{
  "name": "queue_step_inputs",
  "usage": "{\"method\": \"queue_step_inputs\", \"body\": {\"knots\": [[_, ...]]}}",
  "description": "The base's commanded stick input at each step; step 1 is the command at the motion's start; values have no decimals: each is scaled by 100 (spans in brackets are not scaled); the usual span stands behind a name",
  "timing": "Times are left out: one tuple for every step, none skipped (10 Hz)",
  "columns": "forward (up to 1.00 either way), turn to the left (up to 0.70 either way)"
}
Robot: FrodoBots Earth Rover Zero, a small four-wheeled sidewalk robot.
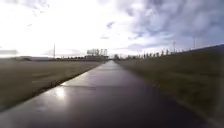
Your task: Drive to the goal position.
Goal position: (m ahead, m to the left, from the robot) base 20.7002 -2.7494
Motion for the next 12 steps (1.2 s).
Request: {"method": "queue_step_inputs", "body": {"knots": [[100, 0], [100, 0], [100, 0], [100, 0], [100, 0], [100, 0], [100, 0], [100, 0], [100, 0], [100, 0], [100, 0], [100, 0]]}}
